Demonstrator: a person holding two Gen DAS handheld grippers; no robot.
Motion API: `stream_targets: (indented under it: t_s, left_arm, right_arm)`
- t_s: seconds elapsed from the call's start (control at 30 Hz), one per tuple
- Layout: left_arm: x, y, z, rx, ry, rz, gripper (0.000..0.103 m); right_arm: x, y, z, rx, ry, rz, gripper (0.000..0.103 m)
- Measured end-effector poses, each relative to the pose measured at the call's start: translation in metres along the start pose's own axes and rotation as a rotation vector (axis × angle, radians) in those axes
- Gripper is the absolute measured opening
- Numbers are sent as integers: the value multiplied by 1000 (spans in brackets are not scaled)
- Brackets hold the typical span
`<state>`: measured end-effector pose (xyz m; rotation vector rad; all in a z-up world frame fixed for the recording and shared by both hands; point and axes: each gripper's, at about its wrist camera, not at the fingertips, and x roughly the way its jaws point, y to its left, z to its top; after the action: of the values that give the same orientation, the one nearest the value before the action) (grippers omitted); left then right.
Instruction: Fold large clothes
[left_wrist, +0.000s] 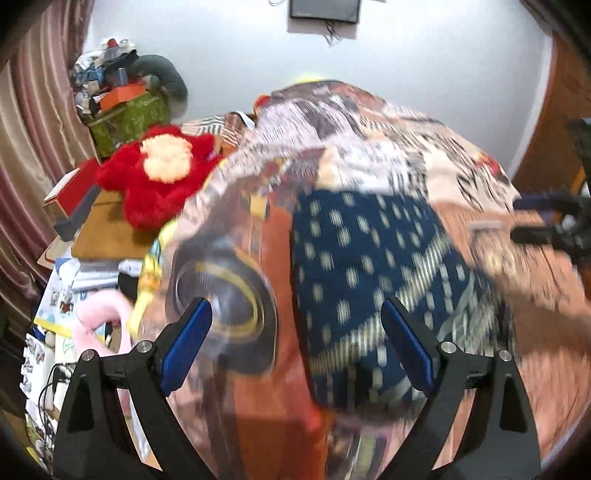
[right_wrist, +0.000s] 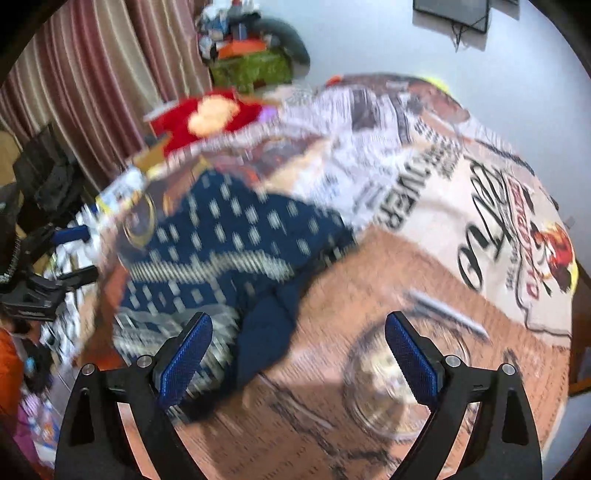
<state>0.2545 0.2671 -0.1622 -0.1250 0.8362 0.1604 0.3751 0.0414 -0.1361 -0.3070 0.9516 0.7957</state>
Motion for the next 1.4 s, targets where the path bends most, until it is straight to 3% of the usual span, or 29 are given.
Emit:
stream_targets:
  t_s: [0.1,0.2,0.3,0.43,0.63,0.77,0.97,1.2,1.4]
  left_arm:
    - [26,1,20,-55,22,-25,93]
    - [59,-3,33,-76,65,-37,93]
    - [87,-6,40,-68,102,-1,93]
    - [115,6,47,-139,137,-56,96]
    - [128,9,55,-163,155,-49,98]
    - [102,5,63,-144,108,9,95]
    - [29,3,79,-158,-14,-20,95]
    - [-94,-12,85,-107,-225,-29,95]
    - [-201,-39,63,-65,-421,-61,95]
  right_arm:
    - [13,9,15,31,-14,18,95]
    - [43,20,22,49,27,39,95]
    - [77,23,18,49,103,56,95]
    - [116,12,1,41,223,27,95]
    - [115,-19,-13,176,259,129,96]
    - [93,-18,-13,170,229,102,96]
    - [35,-2,-8,95,99,19,96]
    - [-67,19,4,108,-154,24,96]
    - [-155,50,4,88,-388,13,96]
